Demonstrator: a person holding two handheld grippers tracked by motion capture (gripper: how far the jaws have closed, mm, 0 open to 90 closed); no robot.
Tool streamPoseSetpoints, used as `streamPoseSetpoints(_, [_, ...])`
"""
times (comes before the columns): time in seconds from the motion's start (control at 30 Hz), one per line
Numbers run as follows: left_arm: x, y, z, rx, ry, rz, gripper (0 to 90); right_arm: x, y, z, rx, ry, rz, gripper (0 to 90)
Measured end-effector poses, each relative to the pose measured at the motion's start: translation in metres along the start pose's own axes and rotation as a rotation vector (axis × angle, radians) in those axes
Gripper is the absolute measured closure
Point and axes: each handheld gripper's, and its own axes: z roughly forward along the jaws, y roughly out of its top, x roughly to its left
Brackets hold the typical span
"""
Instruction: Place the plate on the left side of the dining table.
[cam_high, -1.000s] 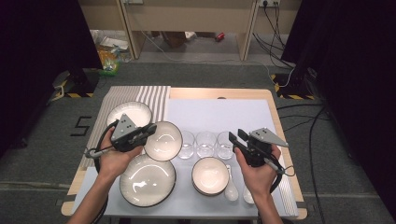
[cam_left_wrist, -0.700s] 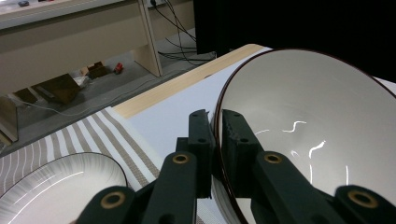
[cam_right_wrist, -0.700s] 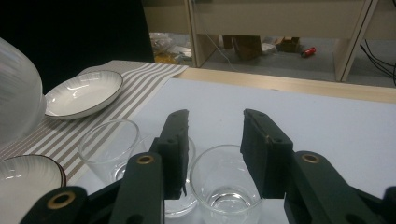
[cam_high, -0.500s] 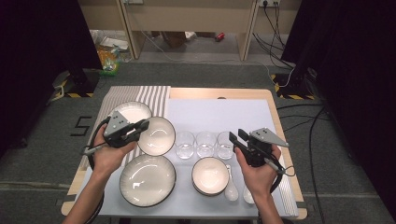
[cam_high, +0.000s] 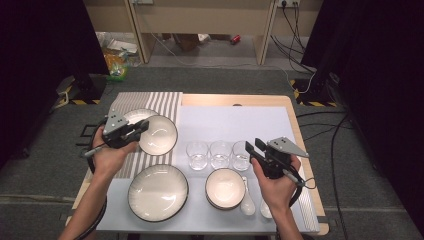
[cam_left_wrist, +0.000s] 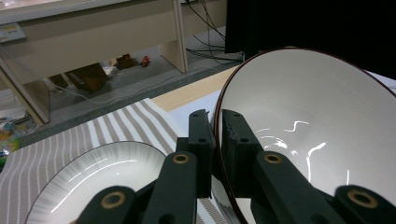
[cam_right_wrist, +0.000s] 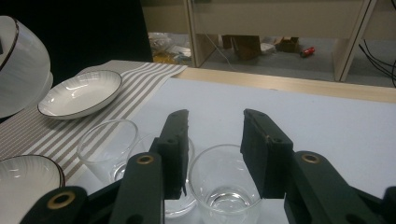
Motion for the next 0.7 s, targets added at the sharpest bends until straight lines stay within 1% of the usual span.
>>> streamPoseSetpoints(0.17, [0.015, -0.001, 0.005, 0.006, 0.034, -0.029, 82.2, 0.000, 0.000, 0.000, 0.004, -0.004, -0.007, 61.7])
streamPoseSetpoints(0.3, [0.028, -0.005, 0.012, 0.015, 0.051, -0.073, 82.2, 0.000, 0.000, 0.000, -0.003, -0.003, -0.006, 61.8])
streamPoseSetpoints(0.33, [0.031, -0.005, 0.013, 0.019, 0.061, -0.076, 82.3, 0.000, 0.000, 0.000, -0.008, 0.003, 0.002, 61.8])
streamPoseSetpoints(0.37, [0.033, -0.006, 0.015, 0.025, 0.070, -0.074, 82.2, 0.000, 0.000, 0.000, -0.009, 0.003, -0.004, 61.8])
streamPoseSetpoints(0.43, [0.038, -0.007, 0.019, 0.031, 0.080, -0.087, 82.2, 0.000, 0.000, 0.000, -0.007, 0.003, 0.002, 61.7])
streamPoseSetpoints(0.47, [0.040, -0.008, 0.021, 0.032, 0.083, -0.099, 82.1, 0.000, 0.000, 0.000, -0.003, -0.001, -0.004, 61.7])
streamPoseSetpoints(0.57, [0.048, -0.011, 0.027, 0.047, 0.100, -0.113, 82.2, -0.001, 0.000, 0.000, -0.003, 0.000, -0.008, 61.7])
streamPoseSetpoints(0.7, [0.058, -0.013, 0.034, 0.056, 0.142, -0.139, 82.2, -0.001, 0.000, 0.000, -0.006, 0.003, 0.003, 61.8])
